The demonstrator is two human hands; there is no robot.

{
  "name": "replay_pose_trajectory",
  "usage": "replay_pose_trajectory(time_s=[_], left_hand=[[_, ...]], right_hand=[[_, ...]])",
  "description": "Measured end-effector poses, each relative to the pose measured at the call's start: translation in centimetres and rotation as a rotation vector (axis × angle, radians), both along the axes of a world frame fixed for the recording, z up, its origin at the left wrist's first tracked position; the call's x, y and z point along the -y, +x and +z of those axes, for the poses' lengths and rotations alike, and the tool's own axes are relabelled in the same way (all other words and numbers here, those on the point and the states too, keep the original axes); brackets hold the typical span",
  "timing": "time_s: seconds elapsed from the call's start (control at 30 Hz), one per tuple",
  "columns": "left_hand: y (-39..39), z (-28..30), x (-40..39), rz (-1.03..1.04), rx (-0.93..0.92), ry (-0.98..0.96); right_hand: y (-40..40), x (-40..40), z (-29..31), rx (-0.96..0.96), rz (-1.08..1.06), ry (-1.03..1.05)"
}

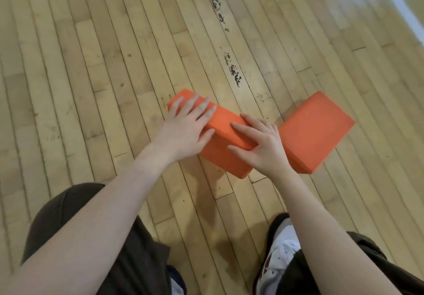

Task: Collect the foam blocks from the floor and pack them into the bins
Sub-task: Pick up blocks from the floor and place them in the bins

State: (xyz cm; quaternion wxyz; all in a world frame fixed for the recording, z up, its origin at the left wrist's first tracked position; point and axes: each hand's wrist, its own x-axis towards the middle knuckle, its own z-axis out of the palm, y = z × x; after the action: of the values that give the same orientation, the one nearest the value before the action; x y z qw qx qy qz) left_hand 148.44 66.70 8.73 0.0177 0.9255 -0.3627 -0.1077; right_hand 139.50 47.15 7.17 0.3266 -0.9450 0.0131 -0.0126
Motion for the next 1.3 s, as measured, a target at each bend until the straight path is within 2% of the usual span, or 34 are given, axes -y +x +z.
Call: replay_pose_trajectory(time_s=[0.1,0.17,0.43,0.57,0.7,0.83,0.93,1.03,1.1,1.3], left_hand=[[1.0,1.1,2.1,-0.198,0.013,0.024],[1.5,1.5,3.3,-0.252,-0.005,0.005],[1.3,1.6,4.9,-0.291,-0.025,-0.153],[1.5,1.7,5.0,-0.222,-0.109,-0.125],[0.9,1.3,5.6,-0.167,-0.048,-0.194],[-0.4,0.1,6.8,0.085,0.003,-0.24],[-1.6,-1.1,9.1,0.312,0.023,-0.21],[-2.2,-2.5,12.0,0.47,0.03,-0.162],[-2.4,-3.5,13.5,0.492,0.066,-0.141],[-3.1,-5.9,14.5,0.436,0.101,-0.054]], right_hand=[[-0.8,1.8,1.0,0.042,-0.026,-0.009],[-1.1,2.6,1.6,0.076,-0.049,-0.026],[-2.5,4.5,1.8,0.135,-0.048,-0.025],[-2.8,4.7,1.0,0.129,0.001,0.014],[-2.6,5.9,0.1,0.137,-0.055,0.048],[-2.3,7.5,-1.2,0.072,-0.432,0.24],[-1.6,8.3,-3.8,-0.101,-0.723,0.209],[-0.6,8.6,-6.7,-0.343,-0.787,0.061],[-0.1,9.0,-8.3,-0.446,-0.8,-0.004],[1.7,9.1,-10.9,-0.533,-0.869,-0.105]])
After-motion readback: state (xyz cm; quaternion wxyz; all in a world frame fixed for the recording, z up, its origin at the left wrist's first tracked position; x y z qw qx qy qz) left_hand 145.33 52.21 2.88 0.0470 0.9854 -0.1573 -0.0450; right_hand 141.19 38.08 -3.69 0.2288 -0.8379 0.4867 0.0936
